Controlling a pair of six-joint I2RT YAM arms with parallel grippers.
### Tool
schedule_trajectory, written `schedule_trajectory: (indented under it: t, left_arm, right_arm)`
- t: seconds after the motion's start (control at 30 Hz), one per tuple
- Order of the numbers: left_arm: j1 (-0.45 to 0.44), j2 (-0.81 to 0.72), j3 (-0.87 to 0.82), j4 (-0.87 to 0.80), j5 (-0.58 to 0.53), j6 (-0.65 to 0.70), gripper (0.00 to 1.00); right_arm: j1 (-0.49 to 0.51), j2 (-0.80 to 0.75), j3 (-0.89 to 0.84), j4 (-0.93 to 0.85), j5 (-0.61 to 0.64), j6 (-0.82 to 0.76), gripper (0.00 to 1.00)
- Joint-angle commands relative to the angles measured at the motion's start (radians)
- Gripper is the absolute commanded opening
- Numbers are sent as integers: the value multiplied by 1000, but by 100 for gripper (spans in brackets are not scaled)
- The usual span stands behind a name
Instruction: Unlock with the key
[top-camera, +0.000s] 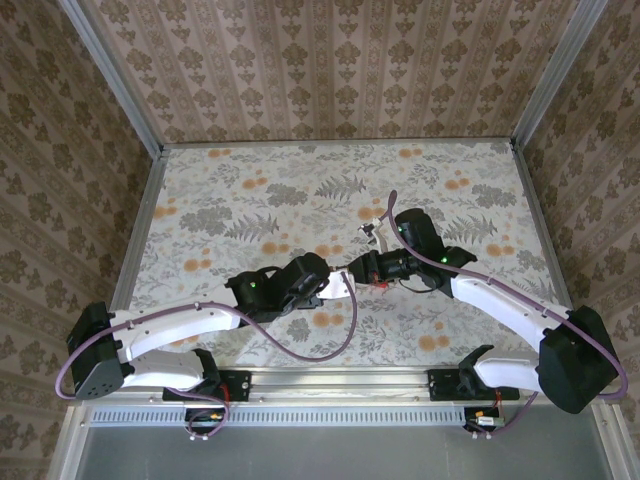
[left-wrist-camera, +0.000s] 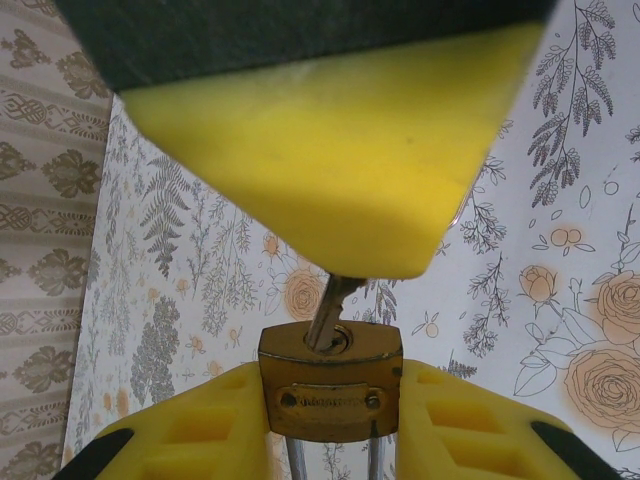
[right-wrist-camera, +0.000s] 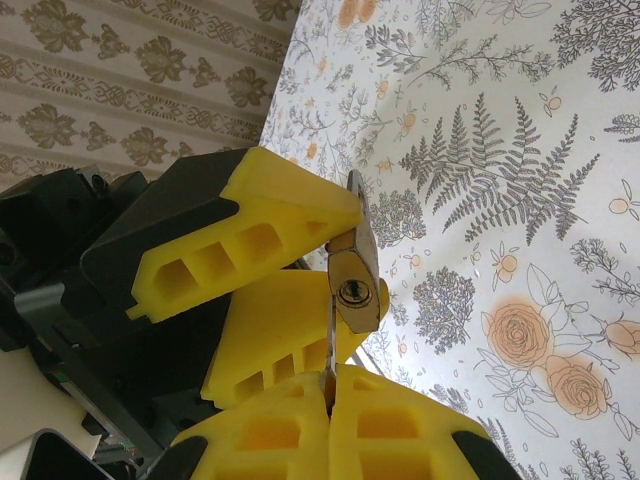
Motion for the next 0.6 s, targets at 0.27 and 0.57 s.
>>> schedule_trajectory:
  t: [0.27, 0.57]
  left_arm:
    - [-9, -6, -7, 20, -19, 18, 30]
    - [-9, -9, -8, 14, -14, 17, 30]
  right_arm:
    - [13, 15, -18, -16, -12, -15, 0]
    - [13, 18, -15, -18, 3, -14, 0]
